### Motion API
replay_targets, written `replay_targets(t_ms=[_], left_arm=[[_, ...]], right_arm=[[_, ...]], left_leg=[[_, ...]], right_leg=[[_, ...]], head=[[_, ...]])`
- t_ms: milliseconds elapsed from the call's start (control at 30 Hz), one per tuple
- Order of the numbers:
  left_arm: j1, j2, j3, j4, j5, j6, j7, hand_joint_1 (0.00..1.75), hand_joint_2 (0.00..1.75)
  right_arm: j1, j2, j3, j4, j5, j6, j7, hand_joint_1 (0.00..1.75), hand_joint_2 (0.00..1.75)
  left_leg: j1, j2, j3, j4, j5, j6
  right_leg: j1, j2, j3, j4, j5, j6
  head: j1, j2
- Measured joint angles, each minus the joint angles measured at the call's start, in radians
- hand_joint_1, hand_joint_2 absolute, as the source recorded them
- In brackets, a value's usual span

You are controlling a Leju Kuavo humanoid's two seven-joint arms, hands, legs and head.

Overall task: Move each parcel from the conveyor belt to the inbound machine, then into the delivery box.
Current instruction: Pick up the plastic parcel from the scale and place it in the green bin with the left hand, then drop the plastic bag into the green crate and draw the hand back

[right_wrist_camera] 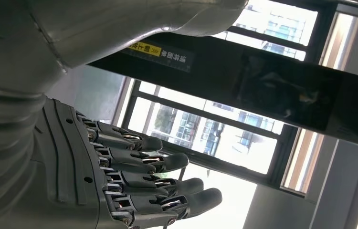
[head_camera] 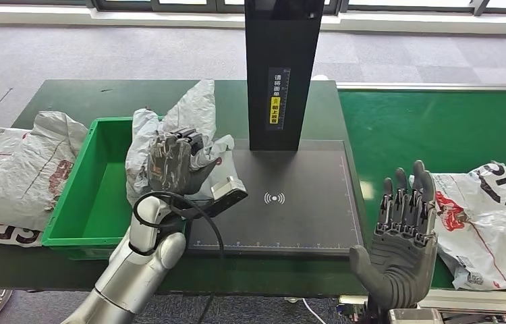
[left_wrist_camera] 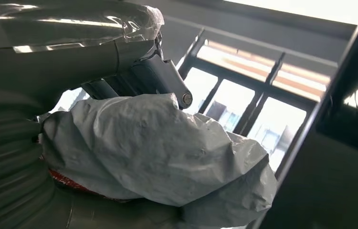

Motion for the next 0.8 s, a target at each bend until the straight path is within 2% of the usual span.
replay_targets(t_ms=[100,167,333,433,600,800], left_arm=[[-0.006,-0.021,0.109,-0.031,-0.017,0.004,-0.086,1.75,1.75],[-0.014,-0.034,0.161,-0.032,-0.032,0.006,-0.097,1.75,1.75],[-0.033,-0.041,0.207,-0.008,-0.073,0.005,-0.042,1.75,1.75],[-0.052,-0.04,0.21,0.042,-0.105,-0.016,0.023,1.75,1.75],[-0.1,-0.03,0.209,0.237,-0.169,-0.12,0.152,1.75,1.75],[-0.136,-0.018,0.209,0.445,-0.174,-0.179,0.18,1.75,1.75]], right_arm=[[-0.001,-0.002,0.0,0.006,-0.004,-0.023,-0.002,0.0,1.75],[-0.003,-0.006,0.002,0.012,-0.008,-0.036,-0.002,0.0,1.75],[-0.005,-0.019,0.014,0.021,-0.015,-0.056,-0.002,0.0,1.75],[-0.009,-0.025,0.018,0.025,-0.023,-0.057,-0.001,0.0,1.75],[-0.025,-0.033,0.025,0.034,-0.032,-0.025,0.001,0.0,1.75],[-0.039,-0.037,0.028,0.043,-0.039,-0.004,0.0,0.0,1.75]], left_leg=[[0.0,0.0,0.0,0.0,0.0,0.0],[0.0,0.0,0.0,0.0,0.0,0.0],[0.0,0.0,0.0,0.0,0.0,0.0],[0.0,0.0,0.0,0.0,0.0,0.0],[0.0,0.0,0.0,0.0,0.0,0.0],[0.0,0.0,0.0,0.0,0.001,-0.001]], right_leg=[[0.0,0.0,0.0,0.0,0.0,0.0],[0.0,0.0,0.0,0.0,0.0,0.0],[0.0,0.0,0.0,0.0,0.0,0.0],[0.0,0.0,0.0,0.0,0.0,0.0],[0.0,0.0,0.0,0.0,0.001,0.0],[0.0,0.001,-0.001,0.0,0.001,-0.001]], head=[[0.0,0.0],[0.0,0.0],[0.0,0.0],[0.0,0.0],[0.0,0.0],[0.0,0.0]])
